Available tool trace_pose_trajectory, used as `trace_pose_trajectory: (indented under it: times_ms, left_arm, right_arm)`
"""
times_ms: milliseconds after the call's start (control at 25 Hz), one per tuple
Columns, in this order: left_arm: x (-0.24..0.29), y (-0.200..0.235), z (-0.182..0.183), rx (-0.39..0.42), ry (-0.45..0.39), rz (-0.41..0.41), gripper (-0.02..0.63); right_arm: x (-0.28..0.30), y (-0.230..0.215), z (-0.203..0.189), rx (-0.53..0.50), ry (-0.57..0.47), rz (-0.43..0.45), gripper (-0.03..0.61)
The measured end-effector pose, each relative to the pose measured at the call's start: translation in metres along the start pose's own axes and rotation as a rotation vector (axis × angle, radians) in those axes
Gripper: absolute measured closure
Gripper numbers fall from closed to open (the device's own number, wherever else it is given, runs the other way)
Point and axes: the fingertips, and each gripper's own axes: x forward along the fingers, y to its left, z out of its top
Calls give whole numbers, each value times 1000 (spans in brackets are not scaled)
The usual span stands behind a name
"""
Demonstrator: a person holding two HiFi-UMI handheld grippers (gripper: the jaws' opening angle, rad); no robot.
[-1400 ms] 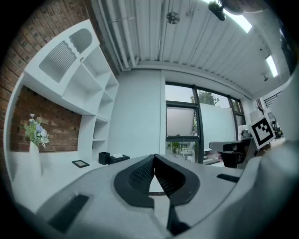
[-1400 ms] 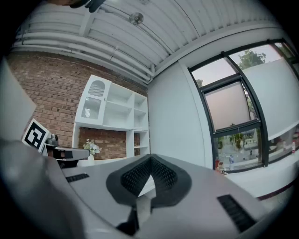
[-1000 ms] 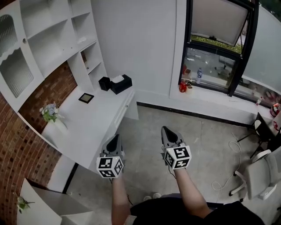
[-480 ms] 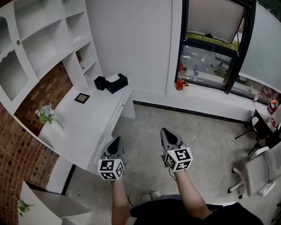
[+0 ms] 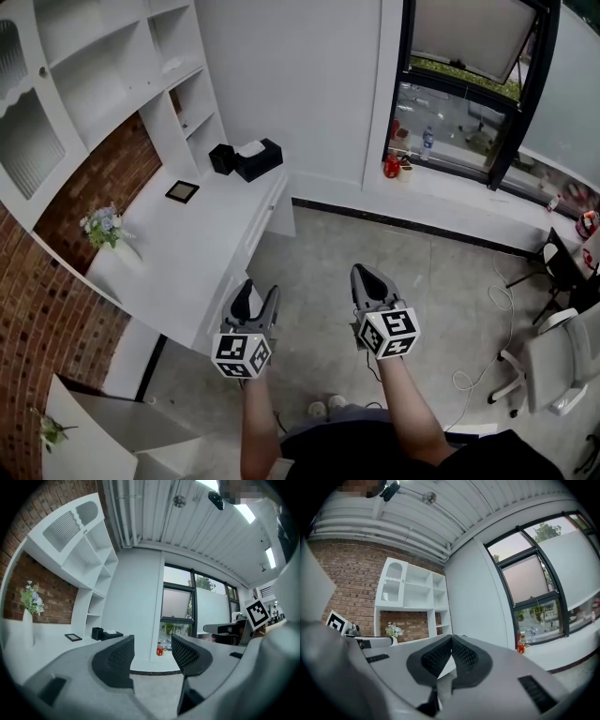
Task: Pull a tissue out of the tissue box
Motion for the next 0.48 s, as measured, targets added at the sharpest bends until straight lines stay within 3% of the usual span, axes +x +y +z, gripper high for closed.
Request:
trace_pose_trajectory:
  times_ms: [480]
  left_arm:
    - [-4,24,31,46,-45,-27,391]
  right_arm:
    - [4,15,39,-24,-110,-26,580]
